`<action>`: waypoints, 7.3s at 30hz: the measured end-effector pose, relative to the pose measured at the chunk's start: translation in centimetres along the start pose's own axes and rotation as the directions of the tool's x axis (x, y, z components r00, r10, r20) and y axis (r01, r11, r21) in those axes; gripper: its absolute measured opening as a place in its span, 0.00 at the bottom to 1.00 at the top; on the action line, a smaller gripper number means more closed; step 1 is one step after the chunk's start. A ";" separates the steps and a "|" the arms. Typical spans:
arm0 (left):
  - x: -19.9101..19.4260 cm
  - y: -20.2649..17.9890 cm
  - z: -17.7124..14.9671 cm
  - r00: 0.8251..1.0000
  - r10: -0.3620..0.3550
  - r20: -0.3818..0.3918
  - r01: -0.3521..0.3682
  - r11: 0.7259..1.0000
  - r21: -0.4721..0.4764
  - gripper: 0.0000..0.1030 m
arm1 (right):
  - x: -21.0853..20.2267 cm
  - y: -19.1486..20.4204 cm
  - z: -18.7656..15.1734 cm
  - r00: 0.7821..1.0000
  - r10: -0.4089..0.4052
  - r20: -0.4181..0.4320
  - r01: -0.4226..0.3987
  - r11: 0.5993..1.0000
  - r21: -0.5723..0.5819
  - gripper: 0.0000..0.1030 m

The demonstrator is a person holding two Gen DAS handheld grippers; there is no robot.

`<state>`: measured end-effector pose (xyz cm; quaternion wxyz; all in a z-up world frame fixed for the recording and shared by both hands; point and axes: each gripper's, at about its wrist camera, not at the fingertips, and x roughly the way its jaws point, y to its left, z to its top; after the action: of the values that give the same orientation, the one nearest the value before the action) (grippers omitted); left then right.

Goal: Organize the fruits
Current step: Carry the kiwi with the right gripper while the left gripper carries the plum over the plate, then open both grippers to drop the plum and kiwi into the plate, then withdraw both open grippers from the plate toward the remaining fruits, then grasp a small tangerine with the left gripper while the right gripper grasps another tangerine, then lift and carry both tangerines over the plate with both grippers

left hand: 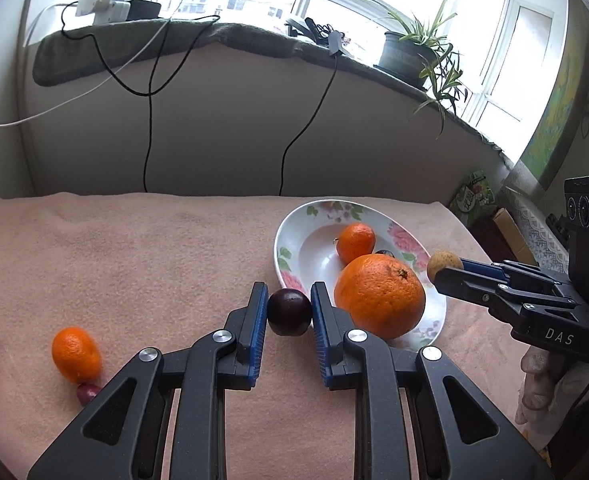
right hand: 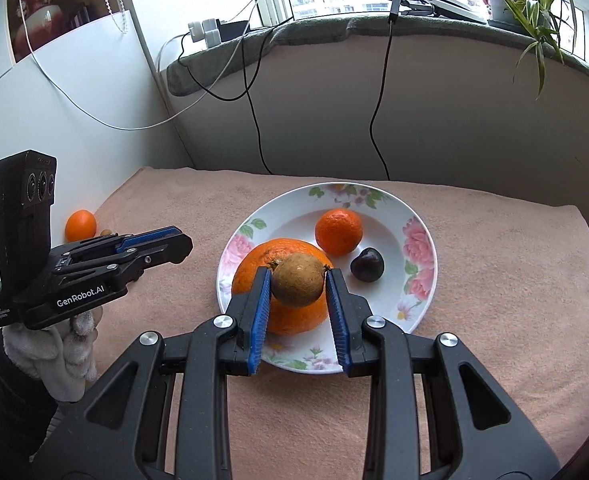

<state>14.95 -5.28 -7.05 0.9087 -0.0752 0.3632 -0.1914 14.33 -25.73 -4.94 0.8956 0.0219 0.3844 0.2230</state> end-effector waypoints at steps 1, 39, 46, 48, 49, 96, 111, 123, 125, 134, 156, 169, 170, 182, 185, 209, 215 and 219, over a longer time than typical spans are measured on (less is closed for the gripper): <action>0.3 -0.2 0.1 1.000 -0.001 -0.003 0.001 1.000 0.002 0.20 | 0.0 -0.3 -0.1 1.000 -0.003 0.000 0.003 1.000 0.006 0.28; 3.4 -2.5 2.0 1.000 -0.006 -0.010 0.007 0.998 0.060 0.33 | 1.7 -3.3 -0.7 0.999 -0.030 -0.024 0.031 0.999 0.041 0.30; 2.9 -2.6 2.2 1.000 -0.001 0.010 0.000 0.998 0.064 0.60 | 1.0 -2.7 -0.5 0.999 -0.049 0.009 0.049 0.999 0.019 0.74; 2.8 -2.6 2.3 1.000 0.009 0.012 -0.010 0.998 0.063 0.73 | 0.8 -2.5 -0.3 0.998 -0.053 0.016 0.053 0.999 0.012 0.83; 2.7 -2.7 2.3 1.000 0.018 0.017 -0.019 0.998 0.062 0.76 | 0.8 -2.3 -0.3 0.998 -0.057 0.021 0.057 0.998 0.008 0.86; -9.5 7.5 0.5 0.959 0.245 0.140 -0.237 0.969 -0.073 0.78 | 3.0 9.6 2.3 0.996 0.089 0.012 -0.086 0.985 -0.147 0.92; -12.3 15.9 -5.0 0.926 0.374 0.054 -0.355 0.909 -0.217 0.78 | 8.7 15.1 2.2 0.978 0.190 -0.088 -0.204 0.960 -0.192 0.92; -10.8 18.8 -7.2 0.932 0.361 -0.035 -0.358 0.900 -0.248 0.56 | 13.4 17.5 1.9 0.959 0.227 -0.171 -0.257 0.950 -0.179 0.92; -10.6 19.1 -7.3 0.932 0.359 -0.043 -0.358 0.899 -0.251 0.52 | 14.0 18.0 1.8 0.957 0.225 -0.182 -0.258 0.948 -0.188 0.92; -10.0 19.7 -7.5 0.938 0.340 -0.075 -0.347 0.903 -0.251 0.38 | 16.3 19.4 1.4 0.950 0.212 -0.230 -0.260 0.944 -0.203 0.78; -9.7 20.0 -7.6 0.946 0.315 -0.069 -0.322 0.910 -0.259 0.19 | 17.6 18.8 1.9 0.939 0.229 -0.255 -0.272 0.950 -0.151 0.37; -10.2 18.5 -6.9 0.953 0.302 -0.034 -0.300 0.917 -0.263 0.19 | 14.3 17.6 2.3 0.946 0.251 -0.206 -0.280 0.951 -0.131 0.37; -10.2 18.2 -6.8 0.954 0.300 -0.031 -0.297 0.919 -0.260 0.19 | 14.0 17.5 2.3 0.947 0.251 -0.202 -0.280 0.951 -0.129 0.37; -10.7 15.4 -5.7 0.961 0.276 0.015 -0.266 0.940 -0.213 0.19 | 11.4 15.7 2.4 0.956 0.250 -0.154 -0.268 0.958 -0.105 0.37; -10.7 14.6 -5.4 0.963 0.267 0.024 -0.257 0.946 -0.198 0.19 | 10.7 15.4 2.3 0.959 0.245 -0.141 -0.261 0.959 -0.108 0.37; -6.5 7.6 -1.9 0.989 0.138 0.055 -0.132 0.986 -0.100 0.19 | 4.3 7.4 3.0 0.986 0.168 -0.007 -0.168 0.985 -0.031 0.37; -4.9 5.5 -0.9 0.994 0.097 0.051 -0.094 0.993 -0.070 0.19 | 3.0 4.6 3.0 0.991 0.133 0.020 -0.133 0.991 0.008 0.37; -3.5 4.2 -0.4 0.997 0.073 0.040 -0.071 0.996 -0.052 0.19 | 2.5 2.7 2.8 0.994 0.106 0.029 -0.107 0.994 0.034 0.37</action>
<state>13.60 -0.05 -6.25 0.9202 -0.0891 0.3515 -0.1477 16.78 -21.90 -4.07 0.8870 0.0611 0.3745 0.2631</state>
